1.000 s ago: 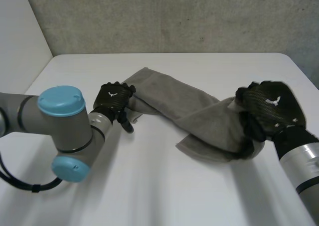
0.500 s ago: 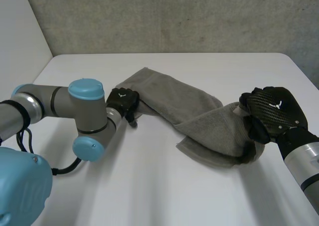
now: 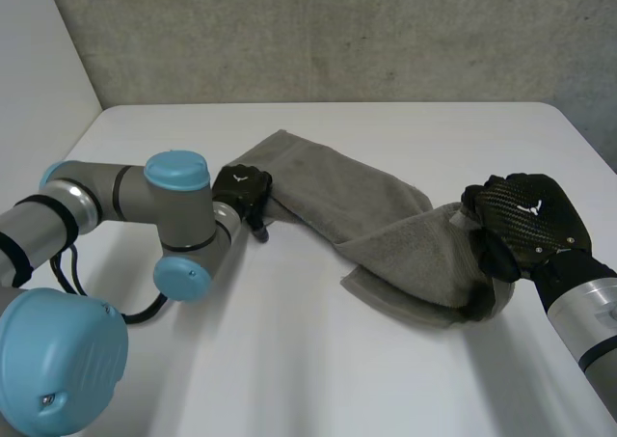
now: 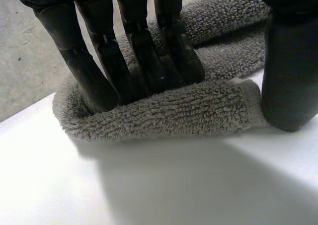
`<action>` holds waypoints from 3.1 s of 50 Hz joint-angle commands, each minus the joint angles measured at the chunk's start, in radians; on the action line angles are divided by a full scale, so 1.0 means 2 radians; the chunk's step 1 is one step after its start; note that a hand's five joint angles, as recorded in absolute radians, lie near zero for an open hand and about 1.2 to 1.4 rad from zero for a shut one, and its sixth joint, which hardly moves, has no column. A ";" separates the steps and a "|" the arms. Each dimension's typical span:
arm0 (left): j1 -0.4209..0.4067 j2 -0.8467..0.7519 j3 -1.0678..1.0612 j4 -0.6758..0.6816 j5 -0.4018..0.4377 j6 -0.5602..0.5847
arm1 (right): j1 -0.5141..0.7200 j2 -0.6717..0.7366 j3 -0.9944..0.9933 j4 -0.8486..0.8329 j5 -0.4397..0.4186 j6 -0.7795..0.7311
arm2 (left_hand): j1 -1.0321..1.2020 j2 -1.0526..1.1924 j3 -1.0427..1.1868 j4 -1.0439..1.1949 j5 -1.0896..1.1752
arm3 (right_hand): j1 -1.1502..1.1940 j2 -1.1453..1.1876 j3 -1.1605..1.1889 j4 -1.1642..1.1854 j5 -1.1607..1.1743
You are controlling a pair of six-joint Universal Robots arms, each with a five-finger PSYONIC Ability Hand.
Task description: Fold the towel.
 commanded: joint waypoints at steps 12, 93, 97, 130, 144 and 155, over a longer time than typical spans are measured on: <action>0.041 0.166 -0.116 0.056 -0.019 -0.001 | -0.027 -0.009 -0.018 0.005 0.000 0.002 | 0.025 0.025 0.018 0.024 0.131 | 0.036 0.031 0.029 0.033 0.024; 0.056 0.063 -0.141 0.089 0.003 0.125 | -0.023 0.041 0.002 0.000 0.001 -0.058 | -0.311 -0.311 -0.318 -0.312 -0.205 | 0.013 0.008 0.006 0.010 0.001; 0.066 0.066 -0.143 0.082 0.003 0.134 | -0.023 0.041 0.004 0.001 0.001 -0.069 | -0.317 -0.316 -0.324 -0.318 -0.211 | 0.012 0.006 0.004 0.009 0.000; 0.110 0.090 -0.170 0.070 0.007 0.134 | -0.023 0.042 0.005 0.000 0.004 -0.073 | -0.380 -0.380 -0.387 -0.381 -0.274 | 0.010 0.005 0.003 0.007 -0.002; 0.109 0.089 -0.162 0.081 0.025 0.098 | -0.023 0.057 0.004 0.000 0.005 -0.081 | -0.321 -0.321 -0.328 -0.323 -0.215 | 0.010 0.005 0.003 0.007 -0.002; 0.108 0.080 -0.147 0.091 0.032 0.090 | -0.022 0.060 0.003 0.000 0.006 -0.081 | -0.292 -0.291 -0.299 -0.293 -0.186 | 0.009 0.003 0.002 0.006 -0.003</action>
